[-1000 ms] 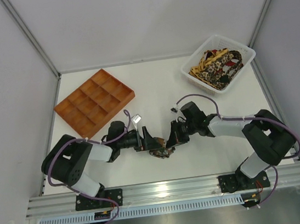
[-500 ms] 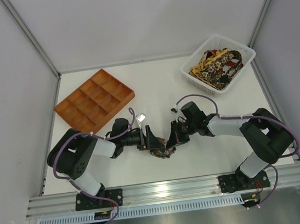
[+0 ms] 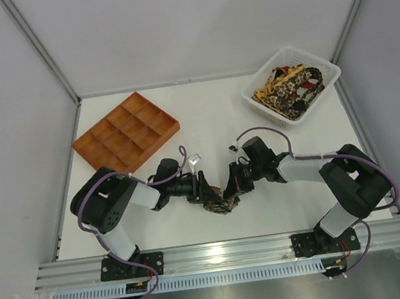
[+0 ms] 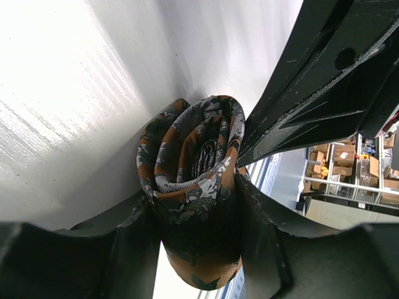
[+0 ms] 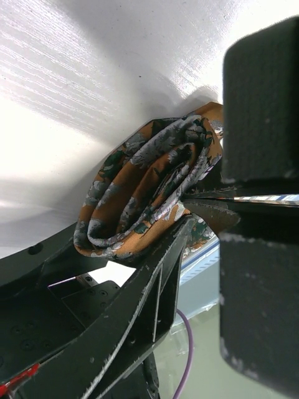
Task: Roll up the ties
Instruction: Roll the tie
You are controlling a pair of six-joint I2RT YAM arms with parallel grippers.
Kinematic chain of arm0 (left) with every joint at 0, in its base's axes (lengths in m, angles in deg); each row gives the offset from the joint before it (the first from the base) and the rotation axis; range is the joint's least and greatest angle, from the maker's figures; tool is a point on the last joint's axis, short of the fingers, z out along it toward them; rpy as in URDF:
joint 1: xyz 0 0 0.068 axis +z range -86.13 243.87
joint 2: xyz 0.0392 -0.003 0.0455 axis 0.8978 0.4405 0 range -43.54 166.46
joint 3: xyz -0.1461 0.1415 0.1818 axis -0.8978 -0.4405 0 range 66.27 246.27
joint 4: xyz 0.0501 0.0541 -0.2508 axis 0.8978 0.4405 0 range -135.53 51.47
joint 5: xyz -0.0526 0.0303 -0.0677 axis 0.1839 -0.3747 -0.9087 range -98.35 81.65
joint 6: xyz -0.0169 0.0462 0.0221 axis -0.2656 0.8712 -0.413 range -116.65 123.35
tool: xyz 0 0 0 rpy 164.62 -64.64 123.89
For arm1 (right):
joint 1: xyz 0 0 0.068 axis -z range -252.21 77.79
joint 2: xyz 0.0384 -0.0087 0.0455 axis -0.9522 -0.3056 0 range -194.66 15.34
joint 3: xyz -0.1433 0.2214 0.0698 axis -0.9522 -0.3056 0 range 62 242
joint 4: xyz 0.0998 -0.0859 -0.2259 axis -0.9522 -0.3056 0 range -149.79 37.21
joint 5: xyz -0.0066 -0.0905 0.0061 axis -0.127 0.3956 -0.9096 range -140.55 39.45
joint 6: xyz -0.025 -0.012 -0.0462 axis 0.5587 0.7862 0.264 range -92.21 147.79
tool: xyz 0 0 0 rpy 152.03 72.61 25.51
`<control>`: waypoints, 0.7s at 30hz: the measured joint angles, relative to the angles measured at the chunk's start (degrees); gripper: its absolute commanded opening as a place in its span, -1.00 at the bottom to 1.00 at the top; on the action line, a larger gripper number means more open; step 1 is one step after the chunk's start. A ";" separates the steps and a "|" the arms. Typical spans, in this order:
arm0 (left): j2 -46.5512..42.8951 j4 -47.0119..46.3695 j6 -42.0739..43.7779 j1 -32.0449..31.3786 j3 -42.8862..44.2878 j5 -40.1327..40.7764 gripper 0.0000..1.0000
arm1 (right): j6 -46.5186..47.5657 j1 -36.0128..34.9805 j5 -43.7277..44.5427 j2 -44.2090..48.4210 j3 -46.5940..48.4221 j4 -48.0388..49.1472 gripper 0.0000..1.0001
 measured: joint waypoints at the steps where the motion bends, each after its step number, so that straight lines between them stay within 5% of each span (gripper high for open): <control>1: 0.00 0.17 0.02 -0.07 0.00 0.15 0.01 | 0.02 0.00 0.02 0.00 0.00 -0.02 -1.00; 21: -0.31 4.26 0.66 -0.68 1.66 0.15 0.08 | 2.73 0.04 5.77 13.62 -0.35 -15.41 -1.00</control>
